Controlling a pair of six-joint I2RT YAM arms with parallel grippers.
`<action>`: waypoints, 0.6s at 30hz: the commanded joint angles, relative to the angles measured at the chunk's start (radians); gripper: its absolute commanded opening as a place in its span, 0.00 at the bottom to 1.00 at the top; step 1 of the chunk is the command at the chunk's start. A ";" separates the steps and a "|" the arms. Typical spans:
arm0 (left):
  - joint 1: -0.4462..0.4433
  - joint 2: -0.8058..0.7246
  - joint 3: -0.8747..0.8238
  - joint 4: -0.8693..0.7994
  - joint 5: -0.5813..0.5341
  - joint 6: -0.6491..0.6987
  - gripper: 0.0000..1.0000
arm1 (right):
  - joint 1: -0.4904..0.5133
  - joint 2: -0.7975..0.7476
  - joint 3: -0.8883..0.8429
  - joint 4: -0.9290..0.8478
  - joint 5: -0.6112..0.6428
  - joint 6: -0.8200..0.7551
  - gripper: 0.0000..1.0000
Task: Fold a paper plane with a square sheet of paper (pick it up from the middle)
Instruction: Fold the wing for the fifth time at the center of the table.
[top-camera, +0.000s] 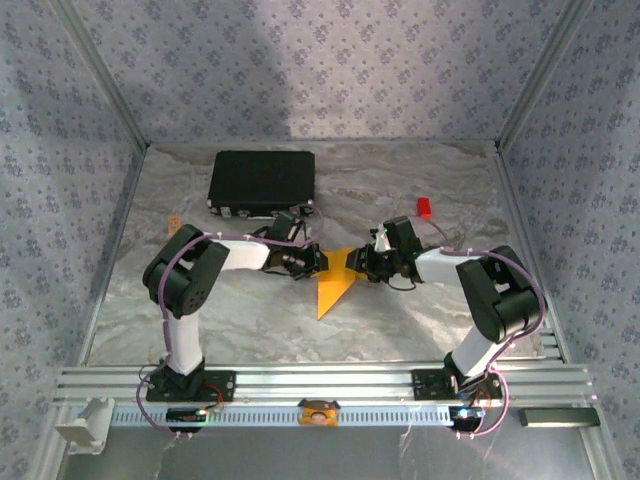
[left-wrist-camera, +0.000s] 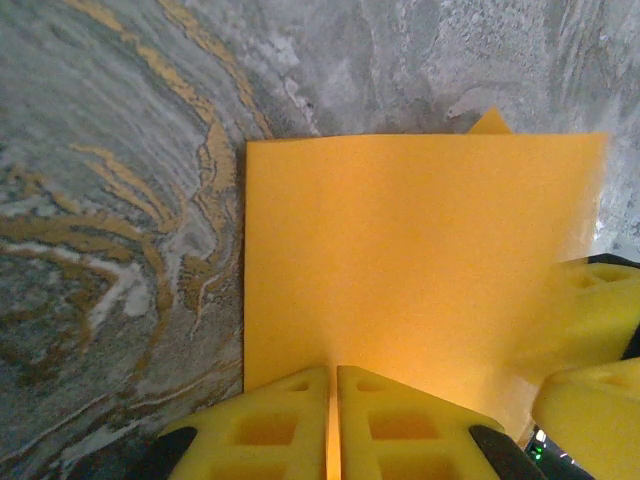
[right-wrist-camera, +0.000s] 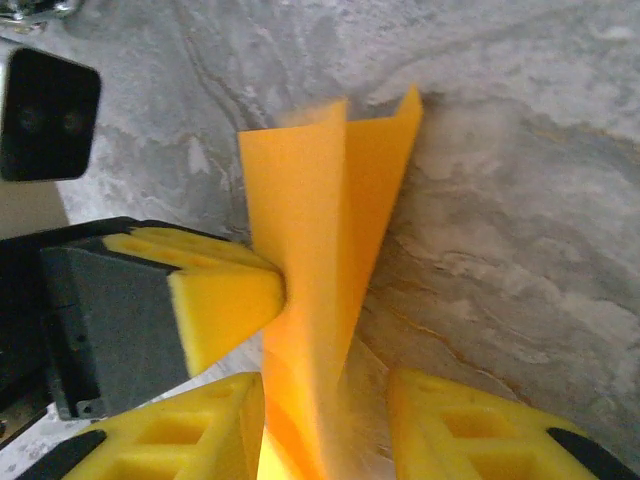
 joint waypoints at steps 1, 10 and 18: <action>0.002 -0.004 -0.024 -0.064 0.022 0.016 0.11 | -0.012 0.013 0.011 0.018 -0.057 -0.048 0.40; 0.001 -0.013 -0.025 -0.061 0.021 0.013 0.11 | -0.022 0.035 0.010 0.004 -0.067 -0.060 0.36; 0.003 -0.039 -0.015 -0.059 0.028 0.017 0.16 | -0.029 0.046 -0.002 0.005 -0.063 -0.061 0.25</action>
